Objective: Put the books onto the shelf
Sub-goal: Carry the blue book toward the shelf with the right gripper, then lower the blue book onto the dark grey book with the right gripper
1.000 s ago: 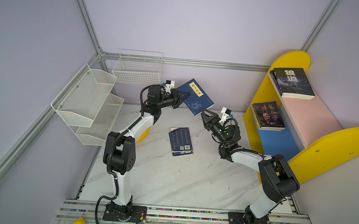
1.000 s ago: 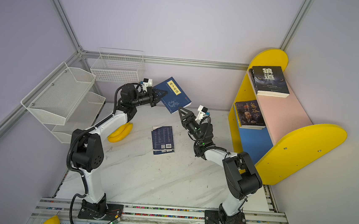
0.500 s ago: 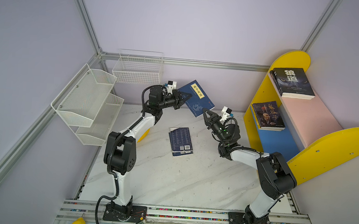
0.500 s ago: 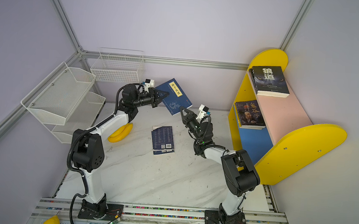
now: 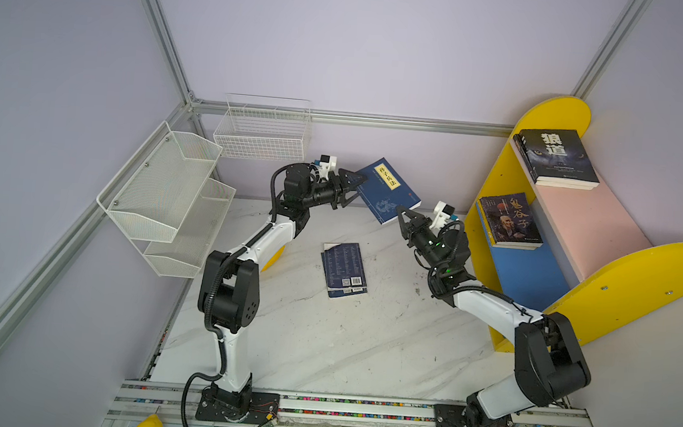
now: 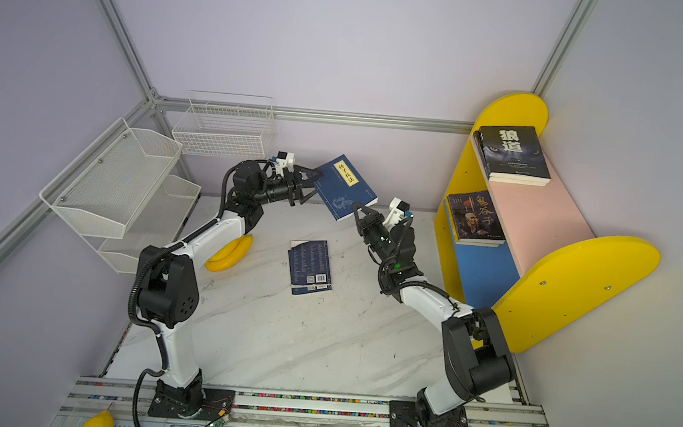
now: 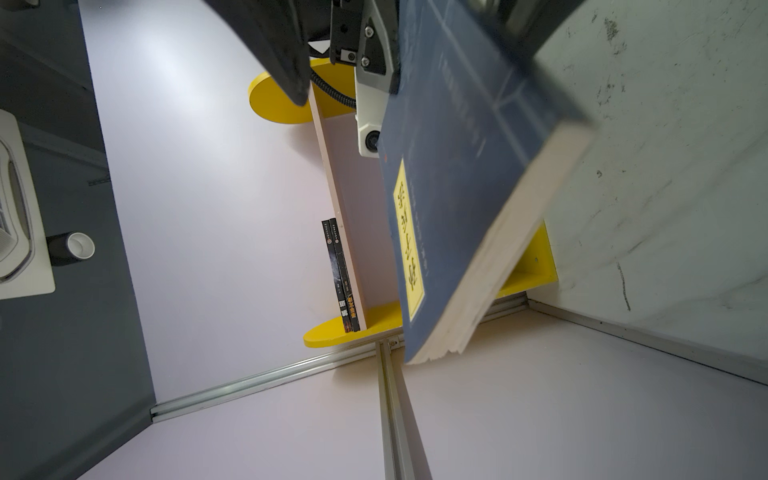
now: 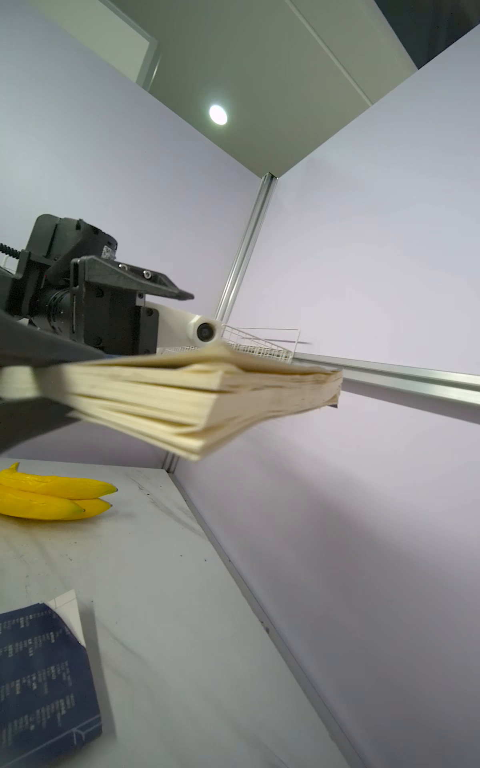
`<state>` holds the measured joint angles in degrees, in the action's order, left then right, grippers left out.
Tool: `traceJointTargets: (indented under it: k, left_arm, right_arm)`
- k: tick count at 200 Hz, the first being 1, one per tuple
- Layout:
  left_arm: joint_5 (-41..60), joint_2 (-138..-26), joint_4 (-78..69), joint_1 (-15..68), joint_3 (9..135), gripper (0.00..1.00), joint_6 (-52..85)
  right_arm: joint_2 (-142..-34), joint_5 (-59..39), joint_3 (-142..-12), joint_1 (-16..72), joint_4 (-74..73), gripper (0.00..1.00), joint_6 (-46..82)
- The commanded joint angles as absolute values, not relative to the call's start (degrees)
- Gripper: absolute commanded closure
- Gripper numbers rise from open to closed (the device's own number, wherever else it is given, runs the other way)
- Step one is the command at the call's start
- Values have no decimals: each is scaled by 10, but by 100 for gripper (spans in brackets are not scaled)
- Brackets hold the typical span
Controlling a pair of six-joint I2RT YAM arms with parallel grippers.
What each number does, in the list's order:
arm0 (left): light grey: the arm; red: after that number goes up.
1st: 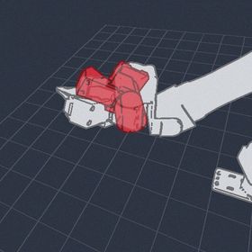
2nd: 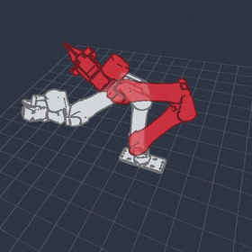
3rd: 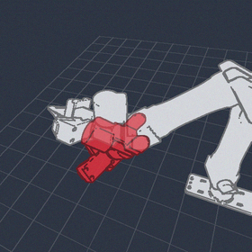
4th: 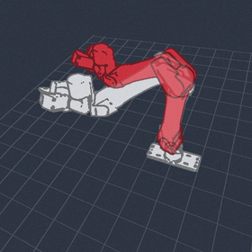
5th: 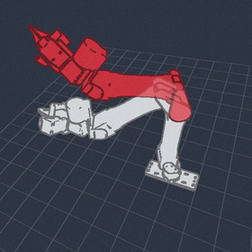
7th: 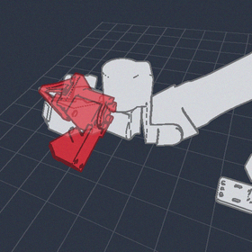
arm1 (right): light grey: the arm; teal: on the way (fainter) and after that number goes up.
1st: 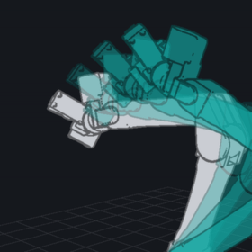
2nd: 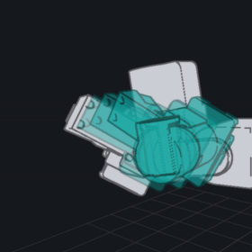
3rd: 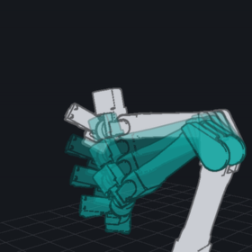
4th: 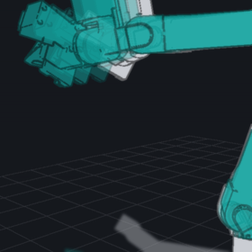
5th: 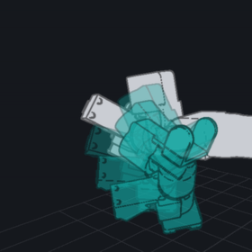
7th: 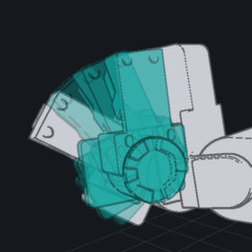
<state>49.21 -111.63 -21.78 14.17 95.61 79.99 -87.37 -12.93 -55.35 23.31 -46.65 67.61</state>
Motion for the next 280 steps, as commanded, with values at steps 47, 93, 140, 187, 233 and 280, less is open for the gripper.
traceJointTargets:
  k: [47, 93, 140, 187, 233, 280]
  left_arm:
    - [466, -1059, -246, 84, 909, 32, 772]
    - [466, -1060, -306, 85, 868, 32, 811]
    - [475, -1056, -315, 90, 851, 32, 812]
    - [478, -1059, -337, 90, 837, 32, 822]
    - [482, -1072, -371, 91, 832, 32, 845]
    - [482, -1076, -378, 91, 827, 32, 851]
  right_arm:
    - [-760, -16, -781, 165, -143, 96, 530]
    - [-784, 15, -923, 88, -59, 96, 487]
    - [-862, -54, -1062, -38, 36, 96, 505]
    - [-878, -134, -1085, -153, 66, 96, 532]
    - [-904, -173, -1096, -194, 56, 96, 531]
    - [-949, -188, -1127, -207, 55, 95, 540]
